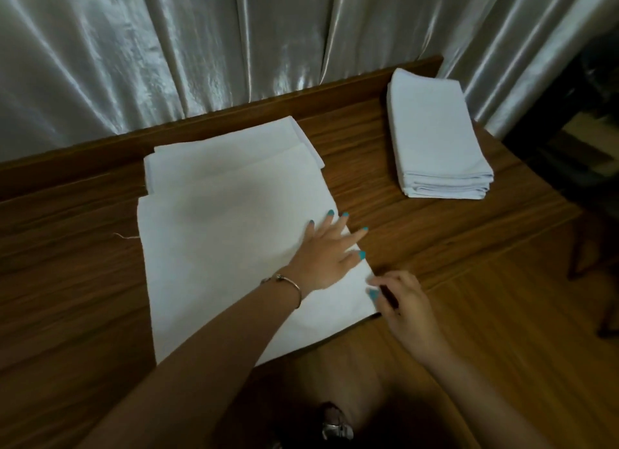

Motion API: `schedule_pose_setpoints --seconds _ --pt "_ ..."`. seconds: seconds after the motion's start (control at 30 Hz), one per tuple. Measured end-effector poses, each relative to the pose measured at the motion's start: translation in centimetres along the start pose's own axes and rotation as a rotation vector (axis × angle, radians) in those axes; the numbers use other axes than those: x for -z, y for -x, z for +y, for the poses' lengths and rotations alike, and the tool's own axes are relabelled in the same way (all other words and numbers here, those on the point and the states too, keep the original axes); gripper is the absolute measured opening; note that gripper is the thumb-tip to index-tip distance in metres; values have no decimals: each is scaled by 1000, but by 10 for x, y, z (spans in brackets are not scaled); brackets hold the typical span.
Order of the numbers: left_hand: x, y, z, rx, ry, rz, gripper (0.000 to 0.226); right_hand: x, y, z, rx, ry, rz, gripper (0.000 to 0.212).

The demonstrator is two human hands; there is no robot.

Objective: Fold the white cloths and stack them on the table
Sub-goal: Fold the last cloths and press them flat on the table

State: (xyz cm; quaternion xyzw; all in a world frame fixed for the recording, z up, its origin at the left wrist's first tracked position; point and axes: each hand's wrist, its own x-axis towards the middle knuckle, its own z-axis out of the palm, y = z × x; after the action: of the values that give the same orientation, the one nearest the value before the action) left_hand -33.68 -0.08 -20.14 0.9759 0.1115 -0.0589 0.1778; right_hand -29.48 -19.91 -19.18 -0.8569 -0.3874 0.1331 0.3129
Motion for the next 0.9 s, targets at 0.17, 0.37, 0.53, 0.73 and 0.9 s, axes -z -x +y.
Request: schedule_pose_setpoints --seconds 0.17,0.37,0.53,0.73,0.9 --pt "-25 -5 7 54 -222 -45 55 2 22 16 -11 -77 -131 49" --pt "-31 -5 4 40 -319 52 57 -13 25 12 -112 -29 92 33" --pt "-33 -8 2 39 -297 60 57 -30 18 -3 -384 -100 193 17" --pt "-31 -8 -1 26 -306 72 56 -26 24 -7 -339 -107 293 16" --pt "-28 6 15 90 -327 266 55 -8 18 -1 -324 302 130 41"
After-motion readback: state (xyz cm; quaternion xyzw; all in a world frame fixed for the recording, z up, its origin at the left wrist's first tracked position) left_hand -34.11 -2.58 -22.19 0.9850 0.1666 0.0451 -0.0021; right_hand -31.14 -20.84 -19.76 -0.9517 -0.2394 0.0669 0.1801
